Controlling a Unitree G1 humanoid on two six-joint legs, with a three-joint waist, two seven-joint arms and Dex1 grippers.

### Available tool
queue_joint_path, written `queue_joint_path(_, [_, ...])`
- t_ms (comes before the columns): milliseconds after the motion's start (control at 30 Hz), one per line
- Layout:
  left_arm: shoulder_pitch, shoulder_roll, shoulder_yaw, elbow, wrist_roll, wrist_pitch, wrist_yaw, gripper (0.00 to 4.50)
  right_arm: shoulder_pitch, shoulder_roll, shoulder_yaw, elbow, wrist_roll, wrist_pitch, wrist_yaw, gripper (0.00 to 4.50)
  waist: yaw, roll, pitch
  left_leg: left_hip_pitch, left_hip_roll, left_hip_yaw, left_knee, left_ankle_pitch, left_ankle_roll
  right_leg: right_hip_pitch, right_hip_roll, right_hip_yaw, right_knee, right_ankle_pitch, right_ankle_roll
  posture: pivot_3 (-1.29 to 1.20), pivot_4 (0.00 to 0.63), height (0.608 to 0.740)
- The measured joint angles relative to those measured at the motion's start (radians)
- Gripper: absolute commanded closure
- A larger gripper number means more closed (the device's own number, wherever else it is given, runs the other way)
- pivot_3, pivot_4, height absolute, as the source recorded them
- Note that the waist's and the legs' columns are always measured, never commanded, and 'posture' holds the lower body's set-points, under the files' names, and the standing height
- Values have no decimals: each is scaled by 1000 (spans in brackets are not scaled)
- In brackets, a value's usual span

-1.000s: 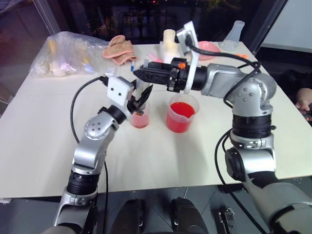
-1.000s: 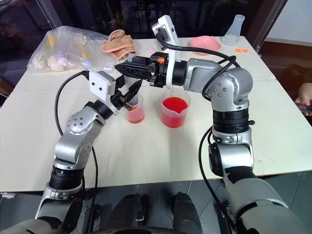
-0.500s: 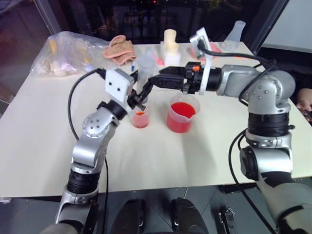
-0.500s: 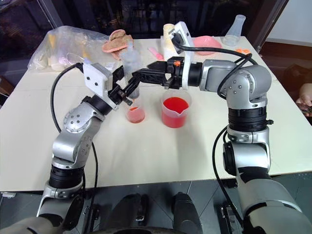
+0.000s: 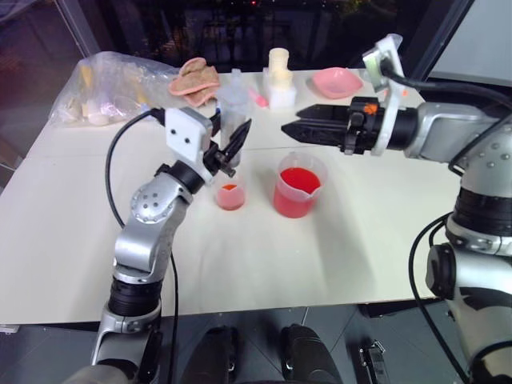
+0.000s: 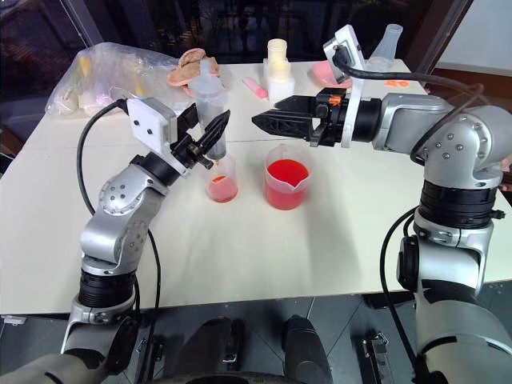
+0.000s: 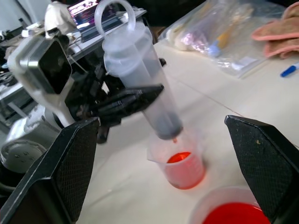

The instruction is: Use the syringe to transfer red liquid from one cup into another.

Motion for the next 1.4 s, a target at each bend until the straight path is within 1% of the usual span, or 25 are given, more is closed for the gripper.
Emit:
queue_joint_path(33, [-8,1,9,-3,-10,16,6,2961,5,0,0,-2,1,0,-1,45,1,0,0,0,0,0,0,0,0,0,0,0,0,0,0,0,150,740])
queue_joint_path(133, [-86,17,71,-4,-72,147,53,2961,28,1,1,-9,6,-1,-11,45,1,0,0,0,0,0,0,0,0,0,0,0,0,0,0,0,150,740])
queue_joint_path(233, [-189,10,166,3,-158,296,131,2961,37,4,1,-15,9,-5,-20,45,2,0,0,0,0,0,0,0,0,0,0,0,0,0,0,0,150,740])
queue_joint_path(333, [-362,-8,292,83,-255,514,262,2961,55,16,2,-22,10,-12,-32,45,3,-1,0,0,0,0,1,0,0,0,1,-1,1,0,0,0,150,740])
queue_joint_path(367, [-436,-4,332,134,-273,614,307,2961,61,19,0,-23,10,-14,-40,45,3,-1,1,0,0,-1,2,0,0,0,1,-1,1,0,0,0,150,740])
queue_joint_path(467, [-607,35,413,285,-274,852,415,2961,77,43,-1,-32,12,-20,-56,45,-1,-1,1,0,-1,-1,2,0,0,0,2,-1,3,1,2,0,150,740])
queue_joint_path(567, [-699,76,412,435,-183,989,518,2961,93,55,-8,-42,14,-31,-79,45,-3,-1,1,0,-1,-1,1,4,-7,-2,2,-1,4,1,2,0,150,740])
queue_joint_path(600, [-710,88,405,469,-156,1011,540,2961,95,57,-10,-44,16,-32,-83,45,-4,-1,1,0,-1,-1,0,5,-8,-2,2,-1,4,1,2,0,150,740])
queue_joint_path(733, [-814,170,312,724,-9,1065,601,2961,117,72,-22,-66,33,-33,-111,45,-1,-1,1,0,-1,-1,-1,6,-10,-3,2,-1,5,1,2,0,150,740])
queue_joint_path(767, [-846,179,307,783,18,1066,609,2961,122,76,-23,-66,37,-33,-117,45,-1,-1,1,0,-1,-1,-1,6,-10,-3,2,-1,5,1,2,0,150,740])
queue_joint_path(867, [-896,184,314,880,60,1067,619,2961,128,80,-23,-67,42,-33,-129,45,1,-1,1,0,-1,-1,-2,6,-10,-3,1,-1,4,1,2,0,150,740])
queue_joint_path(967, [-958,152,383,1018,114,1127,665,2961,135,81,-29,-77,50,-33,-140,45,4,-1,1,-1,-1,-1,-1,5,-10,-4,1,-1,4,1,2,0,150,740])
queue_joint_path(1067, [-991,116,433,1115,155,1176,693,2961,139,81,-31,-82,58,-33,-150,45,1,-1,1,-1,-2,-1,-2,5,-10,-4,0,-1,4,1,2,0,150,740])
queue_joint_path(1267, [-1007,63,515,1239,220,1195,741,2961,155,81,-38,-86,74,-33,-170,45,-1,-1,1,-2,-1,-1,-2,6,-10,-6,0,-1,5,1,2,0,150,740])
queue_joint_path(1400, [-981,36,549,1260,267,1193,776,2961,164,80,-39,-103,83,-33,-181,45,-2,-1,1,-2,-1,-1,-3,6,-11,-7,0,0,6,1,2,0,150,740])
